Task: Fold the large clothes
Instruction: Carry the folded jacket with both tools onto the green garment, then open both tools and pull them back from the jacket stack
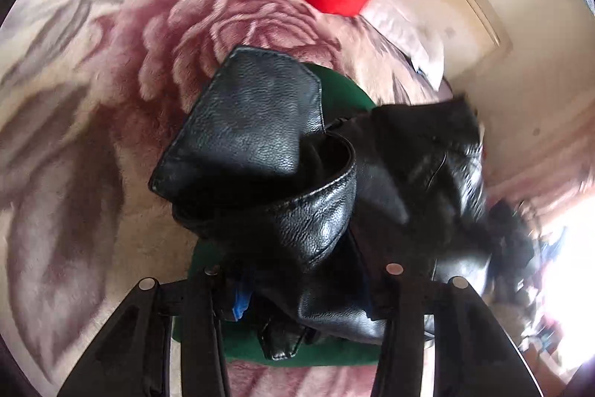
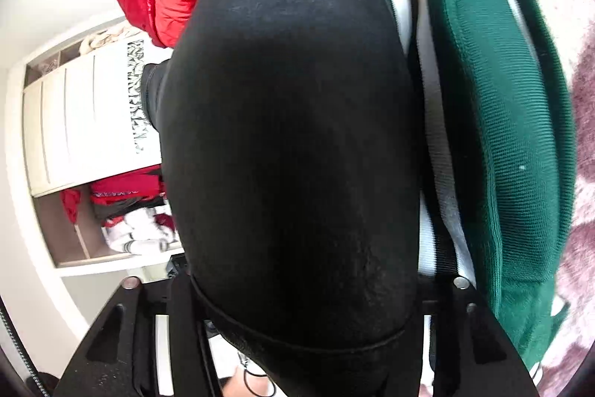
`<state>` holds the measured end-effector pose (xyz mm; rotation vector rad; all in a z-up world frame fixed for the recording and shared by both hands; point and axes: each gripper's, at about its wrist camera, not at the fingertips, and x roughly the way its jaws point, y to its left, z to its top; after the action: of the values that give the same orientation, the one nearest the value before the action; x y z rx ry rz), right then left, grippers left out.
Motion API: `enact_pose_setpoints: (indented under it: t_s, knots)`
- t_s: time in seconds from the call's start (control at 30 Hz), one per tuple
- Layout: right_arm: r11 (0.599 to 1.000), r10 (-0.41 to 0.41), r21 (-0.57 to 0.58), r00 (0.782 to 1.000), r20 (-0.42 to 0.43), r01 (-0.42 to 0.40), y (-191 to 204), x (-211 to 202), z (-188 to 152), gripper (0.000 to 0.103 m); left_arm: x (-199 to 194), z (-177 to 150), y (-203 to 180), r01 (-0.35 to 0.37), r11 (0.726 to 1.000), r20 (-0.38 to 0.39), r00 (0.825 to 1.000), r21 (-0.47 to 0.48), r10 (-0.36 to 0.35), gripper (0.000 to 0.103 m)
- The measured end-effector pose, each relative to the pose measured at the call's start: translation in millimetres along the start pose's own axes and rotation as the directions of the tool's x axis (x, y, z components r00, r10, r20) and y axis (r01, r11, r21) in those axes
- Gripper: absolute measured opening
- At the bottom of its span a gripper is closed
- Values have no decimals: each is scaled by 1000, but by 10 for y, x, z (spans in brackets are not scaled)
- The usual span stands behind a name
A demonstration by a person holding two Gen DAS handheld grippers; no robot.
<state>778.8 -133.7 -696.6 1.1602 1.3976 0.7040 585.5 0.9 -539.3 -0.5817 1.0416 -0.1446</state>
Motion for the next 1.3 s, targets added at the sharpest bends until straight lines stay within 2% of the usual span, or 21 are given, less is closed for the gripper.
enact_pose_setpoints:
  t_s: [0.07, 0.13, 0.2, 0.23, 0.27, 0.3, 0.4, 0.43, 0.47, 0.53, 0.57, 0.63, 0.67, 0.73, 0.8, 0.97, 1.1, 1.13, 1.17, 1.23, 1.3]
  knots:
    - [1000, -27, -14, 999, 19, 28, 53, -45, -24, 63, -44, 21, -25, -18, 999, -29, 999, 32, 19, 43]
    - [992, -117, -40, 992, 56, 120, 183, -127, -109, 69, -83, 59, -47, -41, 998, -60, 997, 49, 43, 45]
    - [976, -209, -46, 972, 109, 214, 314, -197, -254, 80, -113, 39, -99, -94, 993, -65, 993, 74, 99, 58]
    - [962, -257, -54, 956, 140, 267, 369, -220, -356, 82, -181, 28, -133, -140, 985, -61, 987, 95, 147, 72]
    - [931, -343, -60, 920, 188, 359, 470, -276, -466, 89, -167, -12, -161, -160, 980, -58, 984, 116, 168, 79]
    - [907, -394, -64, 892, 221, 417, 537, -298, -528, 98, -234, -33, -205, -203, 968, -44, 976, 144, 211, 82]
    - [758, -595, -80, 736, 322, 648, 817, -337, -869, 99, -412, -101, -349, -311, 923, 9, 948, 228, 317, 89]
    - [691, -656, -75, 667, 354, 719, 932, -335, -967, 99, -489, -133, -414, -346, 902, 23, 936, 257, 352, 92]
    - [597, -723, -61, 569, 393, 800, 1042, -318, -1108, 99, -513, -123, -431, -375, 885, 43, 925, 277, 379, 93]
    - [443, -791, -35, 409, 454, 896, 1219, -252, -1422, 99, -651, -181, -530, -436, 845, 81, 898, 310, 433, 97]
    - [400, -803, -13, 357, 476, 916, 1291, -252, -1570, 99, -692, -184, -549, -449, 836, 91, 891, 316, 444, 100]
    - [367, -801, 11, 310, 513, 930, 1409, -221, -1917, 100, -923, -262, -676, -486, 806, 139, 873, 337, 468, 101]
    - [342, -800, 31, 274, 533, 939, 1524, -221, -2079, 100, -977, -267, -709, -490, 801, 151, 871, 343, 468, 101]
    - [307, -798, 63, 220, 561, 950, 1715, -270, -2474, 100, -1238, -327, -851, -504, 787, 181, 863, 357, 471, 102]
    - [297, -792, 97, 188, 581, 950, 1968, -338, -2789, 100, -1448, -383, -964, -494, 787, 188, 869, 370, 457, 102]
    - [234, -781, 146, 96, 617, 961, 2614, -487, -3593, 100, -2115, -627, -1257, -446, 810, 177, 895, 381, 410, 102]
    - [234, -760, 156, 80, 645, 960, 3139, -719, -4345, 100, -2739, -880, -1484, -403, 834, 164, 915, 377, 368, 102]
    - [226, -755, 164, 67, 652, 960, 3258, -771, -4511, 100, -2906, -953, -1545, -400, 835, 169, 917, 377, 363, 102]
    - [228, -753, 169, 63, 655, 959, 3370, -830, -4698, 100, -3036, -1018, -1601, -398, 834, 170, 917, 383, 360, 102]
    - [246, -745, 176, 70, 664, 953, 3590, -955, -5050, 100, -3263, -1112, -1680, -395, 828, 178, 919, 397, 353, 102]
    - [247, -730, 184, 58, 681, 951, 3801, -1064, -5388, 100, -3551, -1204, -1764, -397, 825, 194, 917, 402, 347, 102]
